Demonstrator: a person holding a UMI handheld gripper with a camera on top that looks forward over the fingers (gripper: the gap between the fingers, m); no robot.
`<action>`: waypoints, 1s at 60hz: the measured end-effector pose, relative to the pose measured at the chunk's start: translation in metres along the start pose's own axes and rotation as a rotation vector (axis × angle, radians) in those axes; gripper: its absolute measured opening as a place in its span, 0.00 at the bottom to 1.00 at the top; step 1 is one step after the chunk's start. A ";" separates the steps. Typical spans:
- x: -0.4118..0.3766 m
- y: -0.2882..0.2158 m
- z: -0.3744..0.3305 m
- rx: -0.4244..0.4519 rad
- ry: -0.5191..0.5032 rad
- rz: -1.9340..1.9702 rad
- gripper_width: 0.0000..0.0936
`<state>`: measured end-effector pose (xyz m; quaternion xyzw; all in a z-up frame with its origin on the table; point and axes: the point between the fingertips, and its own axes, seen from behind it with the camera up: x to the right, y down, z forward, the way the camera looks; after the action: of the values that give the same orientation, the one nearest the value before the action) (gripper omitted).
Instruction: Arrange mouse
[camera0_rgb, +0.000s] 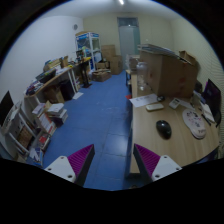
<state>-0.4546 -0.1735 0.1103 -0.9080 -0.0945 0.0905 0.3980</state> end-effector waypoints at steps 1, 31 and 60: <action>-0.008 -0.003 -0.010 -0.001 0.020 -0.002 0.86; 0.236 0.014 0.093 0.042 0.131 -0.029 0.85; 0.261 -0.033 0.189 0.124 0.073 -0.034 0.66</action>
<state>-0.2512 0.0452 -0.0143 -0.8826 -0.0897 0.0564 0.4580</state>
